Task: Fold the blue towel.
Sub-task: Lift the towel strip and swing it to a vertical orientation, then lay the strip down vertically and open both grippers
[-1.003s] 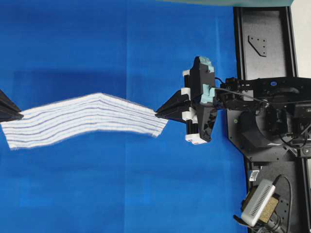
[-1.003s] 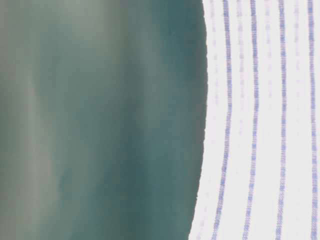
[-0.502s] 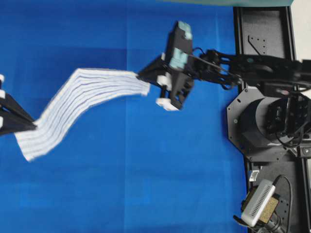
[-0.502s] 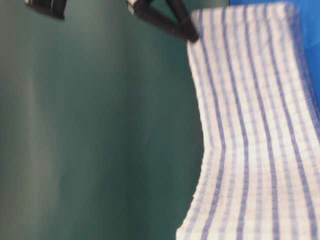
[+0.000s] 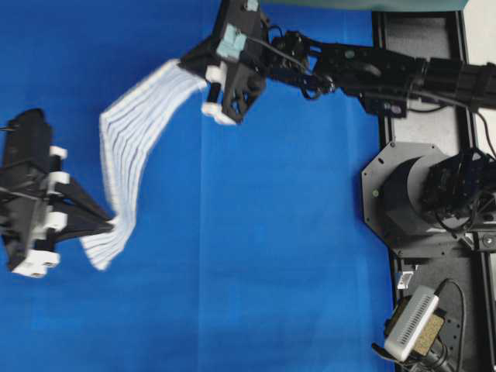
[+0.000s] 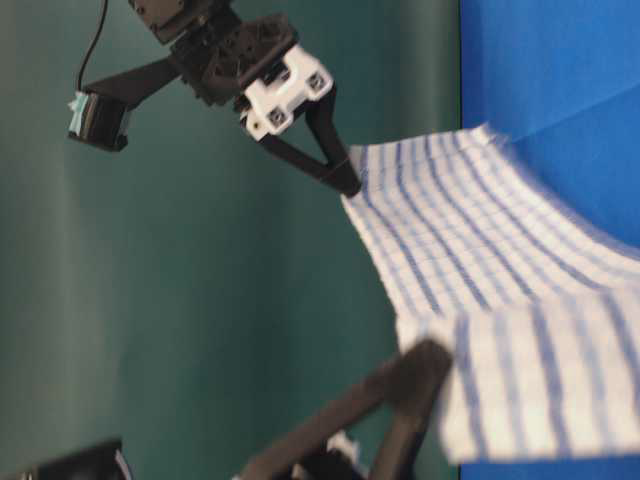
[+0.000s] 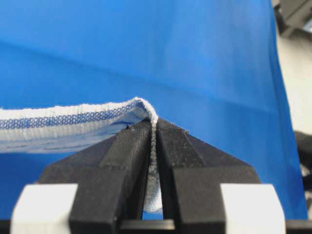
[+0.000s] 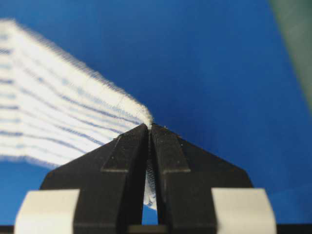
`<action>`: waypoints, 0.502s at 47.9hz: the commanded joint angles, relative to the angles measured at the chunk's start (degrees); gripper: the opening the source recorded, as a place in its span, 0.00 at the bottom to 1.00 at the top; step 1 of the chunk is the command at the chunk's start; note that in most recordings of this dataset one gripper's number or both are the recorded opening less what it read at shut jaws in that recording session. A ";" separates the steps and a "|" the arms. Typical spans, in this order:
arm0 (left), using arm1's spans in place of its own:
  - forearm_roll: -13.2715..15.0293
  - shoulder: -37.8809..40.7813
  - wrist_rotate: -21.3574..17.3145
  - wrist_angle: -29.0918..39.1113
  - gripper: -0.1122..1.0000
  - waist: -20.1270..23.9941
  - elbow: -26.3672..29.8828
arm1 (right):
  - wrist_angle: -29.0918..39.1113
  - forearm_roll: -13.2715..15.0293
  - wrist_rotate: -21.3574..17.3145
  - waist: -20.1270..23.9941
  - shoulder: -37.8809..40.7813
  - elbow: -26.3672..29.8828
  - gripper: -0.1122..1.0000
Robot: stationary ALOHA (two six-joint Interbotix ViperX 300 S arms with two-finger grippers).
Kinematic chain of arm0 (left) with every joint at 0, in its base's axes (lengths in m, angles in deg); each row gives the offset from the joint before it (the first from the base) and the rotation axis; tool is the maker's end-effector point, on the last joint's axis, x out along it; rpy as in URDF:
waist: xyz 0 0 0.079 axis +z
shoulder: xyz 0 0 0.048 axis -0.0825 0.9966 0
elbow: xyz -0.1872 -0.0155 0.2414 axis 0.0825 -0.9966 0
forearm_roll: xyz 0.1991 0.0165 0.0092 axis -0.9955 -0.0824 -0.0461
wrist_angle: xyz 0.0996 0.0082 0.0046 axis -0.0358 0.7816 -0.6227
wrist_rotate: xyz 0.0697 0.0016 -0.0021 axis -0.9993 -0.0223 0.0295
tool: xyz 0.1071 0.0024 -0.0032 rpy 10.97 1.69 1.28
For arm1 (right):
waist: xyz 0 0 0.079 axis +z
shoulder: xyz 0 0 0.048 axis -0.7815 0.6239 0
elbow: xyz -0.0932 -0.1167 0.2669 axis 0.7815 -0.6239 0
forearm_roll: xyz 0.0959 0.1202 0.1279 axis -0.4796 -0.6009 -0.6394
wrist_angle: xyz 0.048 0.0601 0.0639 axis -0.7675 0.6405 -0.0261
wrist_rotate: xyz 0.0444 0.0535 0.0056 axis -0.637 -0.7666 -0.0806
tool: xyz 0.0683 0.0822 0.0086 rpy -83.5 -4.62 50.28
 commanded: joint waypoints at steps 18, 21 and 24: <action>0.09 12.13 -0.53 -1.14 0.13 0.18 16.88 | -1.41 2.29 0.09 -3.16 -3.78 -1.05 0.23; 0.09 13.71 -0.53 -1.14 0.13 0.35 18.90 | -1.32 2.64 0.09 -3.60 -4.66 -1.85 0.23; 0.09 14.94 -0.53 -1.14 0.13 0.62 20.39 | -1.32 2.72 0.09 -3.96 -5.27 -2.72 0.23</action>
